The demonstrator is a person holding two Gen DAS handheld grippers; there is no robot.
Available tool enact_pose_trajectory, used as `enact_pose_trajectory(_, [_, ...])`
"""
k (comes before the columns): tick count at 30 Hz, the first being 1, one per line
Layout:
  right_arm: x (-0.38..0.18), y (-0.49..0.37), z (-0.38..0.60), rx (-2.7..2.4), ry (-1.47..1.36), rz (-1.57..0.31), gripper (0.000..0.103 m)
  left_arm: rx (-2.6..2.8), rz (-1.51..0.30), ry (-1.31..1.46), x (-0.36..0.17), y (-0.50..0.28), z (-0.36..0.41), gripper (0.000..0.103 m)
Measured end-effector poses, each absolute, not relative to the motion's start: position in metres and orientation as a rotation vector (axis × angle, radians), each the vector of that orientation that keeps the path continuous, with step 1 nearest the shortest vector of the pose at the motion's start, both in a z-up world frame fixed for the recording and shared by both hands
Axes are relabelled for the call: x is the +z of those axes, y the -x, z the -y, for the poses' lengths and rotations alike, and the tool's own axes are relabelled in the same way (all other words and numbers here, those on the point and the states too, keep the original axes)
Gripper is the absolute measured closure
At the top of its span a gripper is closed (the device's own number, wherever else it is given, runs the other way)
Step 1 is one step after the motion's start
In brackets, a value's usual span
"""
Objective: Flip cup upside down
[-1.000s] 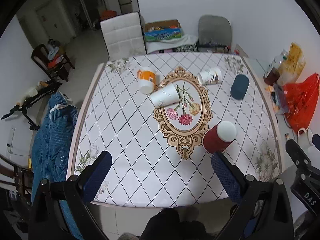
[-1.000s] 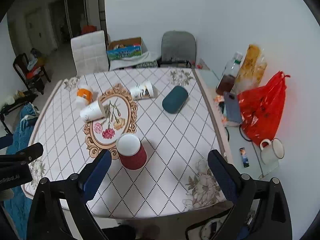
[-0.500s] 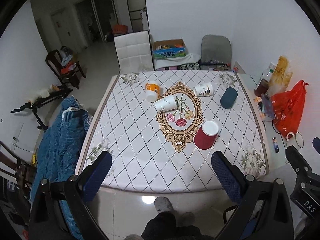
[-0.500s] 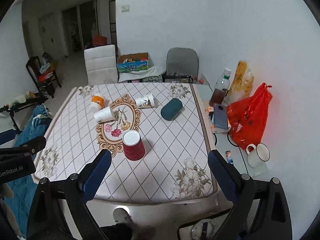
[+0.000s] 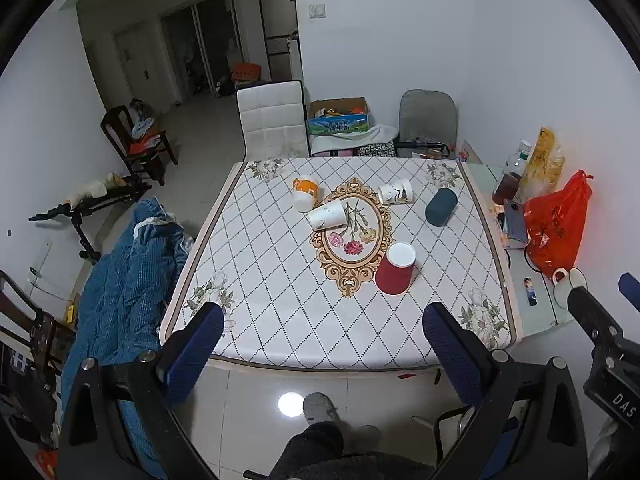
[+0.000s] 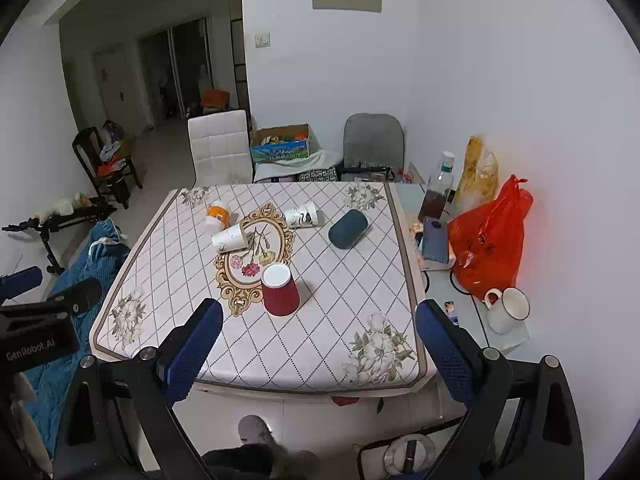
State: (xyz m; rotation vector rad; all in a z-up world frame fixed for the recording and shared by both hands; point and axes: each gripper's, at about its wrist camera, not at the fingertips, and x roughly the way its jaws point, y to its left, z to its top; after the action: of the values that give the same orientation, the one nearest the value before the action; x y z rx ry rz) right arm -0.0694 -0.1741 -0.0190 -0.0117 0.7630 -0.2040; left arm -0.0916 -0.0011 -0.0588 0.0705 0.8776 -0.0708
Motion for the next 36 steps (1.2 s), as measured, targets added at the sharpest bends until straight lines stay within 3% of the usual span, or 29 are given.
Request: enact_pose_trajectory(36, [-0.015,0.057,0.177,-0.159,0.006,-0.798,0.004,-0.071,-0.859,-0.055,-0.053,0.105,0.004,0.001])
